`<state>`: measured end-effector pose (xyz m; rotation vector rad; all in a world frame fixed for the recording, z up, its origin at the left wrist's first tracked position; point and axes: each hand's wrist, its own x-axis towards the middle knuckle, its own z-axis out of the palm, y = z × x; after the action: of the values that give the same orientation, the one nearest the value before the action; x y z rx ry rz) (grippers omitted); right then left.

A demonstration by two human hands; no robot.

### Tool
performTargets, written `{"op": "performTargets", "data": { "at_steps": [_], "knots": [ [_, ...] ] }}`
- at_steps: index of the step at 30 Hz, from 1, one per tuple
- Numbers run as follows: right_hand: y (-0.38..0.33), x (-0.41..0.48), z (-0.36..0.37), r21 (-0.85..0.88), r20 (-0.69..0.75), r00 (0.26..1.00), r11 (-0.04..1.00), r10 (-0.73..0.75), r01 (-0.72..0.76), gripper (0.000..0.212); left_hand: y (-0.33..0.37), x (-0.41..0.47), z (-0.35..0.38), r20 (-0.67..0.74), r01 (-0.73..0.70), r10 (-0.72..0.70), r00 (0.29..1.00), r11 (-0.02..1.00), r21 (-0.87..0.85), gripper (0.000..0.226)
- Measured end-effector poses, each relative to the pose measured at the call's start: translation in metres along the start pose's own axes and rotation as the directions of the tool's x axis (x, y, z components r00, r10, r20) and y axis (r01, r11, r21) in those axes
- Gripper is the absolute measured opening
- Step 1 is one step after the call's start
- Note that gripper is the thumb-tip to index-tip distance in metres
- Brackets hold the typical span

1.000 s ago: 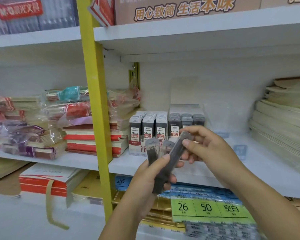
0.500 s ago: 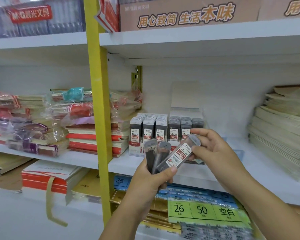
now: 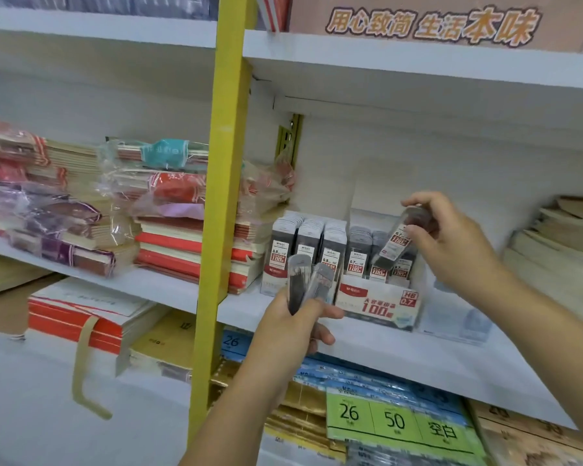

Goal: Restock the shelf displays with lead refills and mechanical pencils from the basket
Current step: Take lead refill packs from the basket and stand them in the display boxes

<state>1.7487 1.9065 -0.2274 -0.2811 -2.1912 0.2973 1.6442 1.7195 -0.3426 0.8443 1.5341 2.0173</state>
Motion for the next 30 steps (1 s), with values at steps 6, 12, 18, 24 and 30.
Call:
{"op": "performTargets", "data": {
  "at_steps": [6, 12, 18, 24, 30],
  "knots": [
    [0.016, 0.011, 0.015, -0.036, 0.112, 0.985, 0.991, 0.133, -0.129, 0.032, -0.002, 0.004, -0.002, 0.034, -0.004, 0.006, 0.999, 0.998, -0.059, 0.017],
    [0.020, 0.007, 0.018, -0.438, 0.182, 0.981, 0.898, 0.060, 0.027, 0.031, -0.002, 0.003, -0.006, 0.072, 0.002, 0.004, 0.997, 0.996, -0.086, 0.018],
    [-0.011, -0.050, 0.018, -0.045, -0.028, 1.000, 0.999, 0.003, -0.005, 0.028, -0.001, -0.004, -0.002, 0.136, 0.024, -0.015, 0.991, 0.998, -0.065, 0.020],
    [-0.030, -0.110, 0.039, 0.541, 0.193, 0.951, 0.782, 0.242, -0.309, 0.026, -0.011, -0.017, 0.015, 0.266, 0.029, -0.063, 0.962, 0.991, 0.131, 0.020],
    [-0.021, -0.101, 0.027, 0.758, 0.228, 0.954, 0.580, 0.193, -0.298, 0.032, -0.014, -0.021, 0.017, 0.299, 0.093, -0.127, 0.946, 0.988, 0.125, 0.068]
  ]
}}
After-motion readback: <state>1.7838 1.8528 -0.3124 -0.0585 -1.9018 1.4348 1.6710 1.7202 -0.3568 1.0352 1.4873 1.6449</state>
